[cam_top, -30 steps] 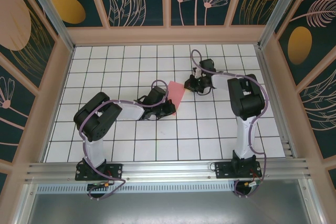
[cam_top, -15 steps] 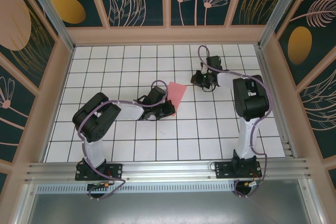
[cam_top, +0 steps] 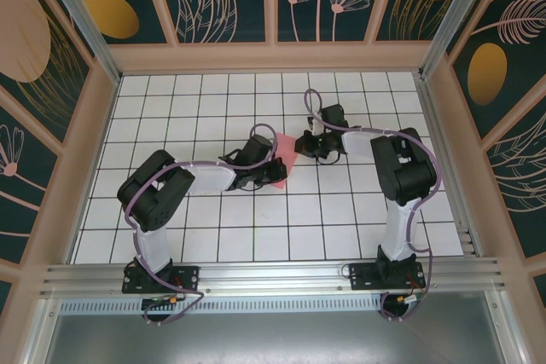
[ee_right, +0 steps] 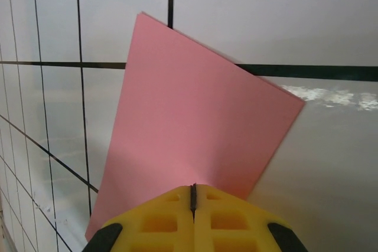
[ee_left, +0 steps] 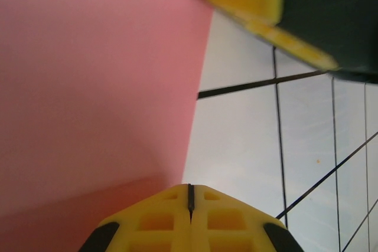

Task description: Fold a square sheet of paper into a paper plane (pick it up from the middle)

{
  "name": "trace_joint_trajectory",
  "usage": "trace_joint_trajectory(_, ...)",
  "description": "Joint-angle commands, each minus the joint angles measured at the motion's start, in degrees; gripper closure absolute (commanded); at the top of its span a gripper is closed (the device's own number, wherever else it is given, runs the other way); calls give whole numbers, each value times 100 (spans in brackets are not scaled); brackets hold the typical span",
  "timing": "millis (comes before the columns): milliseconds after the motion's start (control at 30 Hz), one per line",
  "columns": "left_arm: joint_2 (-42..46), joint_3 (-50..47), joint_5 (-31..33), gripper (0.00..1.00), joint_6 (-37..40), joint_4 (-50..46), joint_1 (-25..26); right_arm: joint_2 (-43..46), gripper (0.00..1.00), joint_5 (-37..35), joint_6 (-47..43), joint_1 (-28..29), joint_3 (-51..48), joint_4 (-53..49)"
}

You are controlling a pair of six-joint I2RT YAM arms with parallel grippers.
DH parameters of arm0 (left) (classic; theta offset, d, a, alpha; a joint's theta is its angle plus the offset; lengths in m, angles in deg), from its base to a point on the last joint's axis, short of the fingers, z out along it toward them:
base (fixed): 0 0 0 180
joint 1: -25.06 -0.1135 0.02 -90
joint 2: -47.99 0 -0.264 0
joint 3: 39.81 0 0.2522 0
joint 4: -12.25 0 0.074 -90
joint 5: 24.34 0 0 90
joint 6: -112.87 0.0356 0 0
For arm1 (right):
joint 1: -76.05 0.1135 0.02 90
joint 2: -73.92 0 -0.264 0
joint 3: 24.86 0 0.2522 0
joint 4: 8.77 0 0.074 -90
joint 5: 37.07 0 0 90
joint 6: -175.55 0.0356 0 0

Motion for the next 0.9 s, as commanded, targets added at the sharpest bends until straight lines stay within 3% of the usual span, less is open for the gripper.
trace_joint_trajectory(0, -67, 299, 109, 96, 327, 112, 10, -183, 100, 8, -117, -18, 63, 50)
trace_joint_trajectory(300, -582, 670, 372, 98, 879, -197, -1, -366, 100, -113, -209, -18, 92, -165)
trace_joint_trajectory(533, -763, 545, -152, 100, 968, 140, -18, -467, 100, -211, -203, -19, 118, -267)
trace_joint_trajectory(867, -739, 154, -264, 100, 1355, -104, -14, -699, 100, -617, -160, -17, 300, -699)
